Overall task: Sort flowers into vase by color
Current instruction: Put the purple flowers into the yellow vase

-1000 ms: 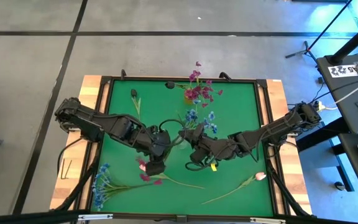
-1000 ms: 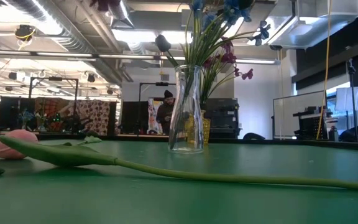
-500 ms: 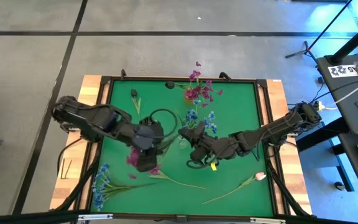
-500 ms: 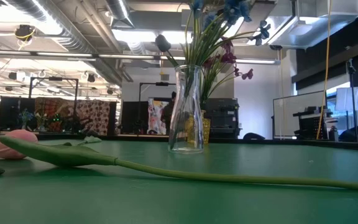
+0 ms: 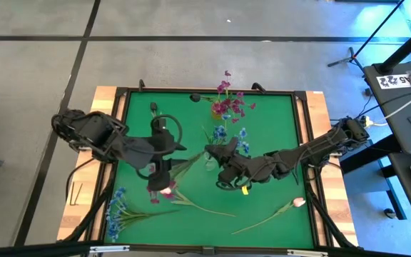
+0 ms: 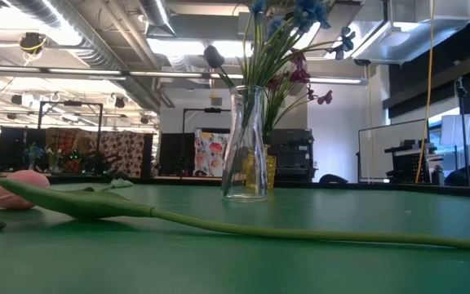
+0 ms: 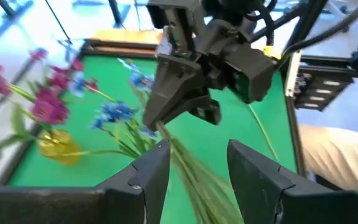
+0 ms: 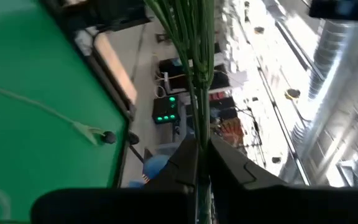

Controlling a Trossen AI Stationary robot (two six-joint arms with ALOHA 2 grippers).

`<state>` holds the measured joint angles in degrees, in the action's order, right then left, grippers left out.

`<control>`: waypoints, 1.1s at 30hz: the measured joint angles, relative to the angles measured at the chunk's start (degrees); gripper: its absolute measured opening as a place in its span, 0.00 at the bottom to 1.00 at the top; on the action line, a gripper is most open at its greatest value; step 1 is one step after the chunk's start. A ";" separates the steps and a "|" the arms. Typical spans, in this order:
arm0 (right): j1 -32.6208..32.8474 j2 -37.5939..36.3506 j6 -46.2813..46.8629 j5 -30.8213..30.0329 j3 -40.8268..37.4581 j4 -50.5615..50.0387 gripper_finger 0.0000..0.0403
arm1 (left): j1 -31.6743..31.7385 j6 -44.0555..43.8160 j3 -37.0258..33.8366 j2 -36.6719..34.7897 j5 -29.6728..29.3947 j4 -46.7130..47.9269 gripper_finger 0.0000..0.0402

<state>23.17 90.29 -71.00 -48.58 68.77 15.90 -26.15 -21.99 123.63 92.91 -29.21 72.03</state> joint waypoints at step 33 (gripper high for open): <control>-15.84 -38.10 45.93 34.99 -9.02 -8.83 0.04 | -4.05 -1.45 -12.91 -1.79 -23.77 3.83 0.39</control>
<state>7.34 52.20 -25.07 -13.59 59.76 7.07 -30.20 -23.44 110.72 91.11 -52.98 75.86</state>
